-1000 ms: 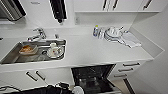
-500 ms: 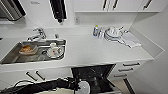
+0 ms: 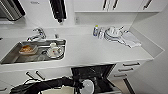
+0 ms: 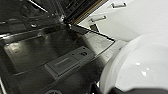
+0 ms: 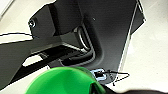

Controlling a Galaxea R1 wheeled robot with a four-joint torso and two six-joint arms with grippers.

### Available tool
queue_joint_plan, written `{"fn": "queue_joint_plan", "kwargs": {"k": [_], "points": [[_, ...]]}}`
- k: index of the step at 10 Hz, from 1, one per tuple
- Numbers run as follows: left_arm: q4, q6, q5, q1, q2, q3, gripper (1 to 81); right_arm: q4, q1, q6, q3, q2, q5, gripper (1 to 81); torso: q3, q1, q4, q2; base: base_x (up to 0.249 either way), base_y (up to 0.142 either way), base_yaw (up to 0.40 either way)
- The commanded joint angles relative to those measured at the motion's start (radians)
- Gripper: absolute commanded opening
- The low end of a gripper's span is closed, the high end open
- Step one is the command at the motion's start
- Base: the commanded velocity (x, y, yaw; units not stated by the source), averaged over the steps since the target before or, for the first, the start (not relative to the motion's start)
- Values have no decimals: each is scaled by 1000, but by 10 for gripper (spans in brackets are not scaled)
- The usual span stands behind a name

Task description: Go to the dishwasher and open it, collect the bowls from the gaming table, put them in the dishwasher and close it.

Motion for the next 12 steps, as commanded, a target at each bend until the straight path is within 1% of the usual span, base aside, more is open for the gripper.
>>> {"fn": "queue_joint_plan", "kwargs": {"k": [1,2,3,6,8,10,11,12], "points": [[-18,1,33,-127,68,-40,10,-8,-6,3,5,-12,-54,10,0,0,0,0,0,0,0],[-18,1,33,-127,89,-51,10,-8,-5,3,5,-12,-54,10,0,0,0,0,0,0,0],[-14,1,33,-127,96,-51,811,-7,-2,3,5,-11,-54,10,0,0,0,0,0,0,0],[-14,1,33,-120,96,-51,811,-8,2,3,3,-6,-54,10,0,0,0,0,0,0,0],[-17,3,33,-86,75,-39,811,-8,10,3,8,-8,-54,10,0,0,0,0,0,0,0],[-8,10,33,-29,-3,83,811,-8,30,1,50,-27,-54,10,0,0,0,1,0,0,0],[11,10,33,-3,-57,163,811,-3,54,3,98,-57,-56,10,0,0,0,1,0,0,0],[43,10,33,29,-136,276,811,-2,82,4,197,-113,-62,10,0,0,0,1,0,0,0]]}}
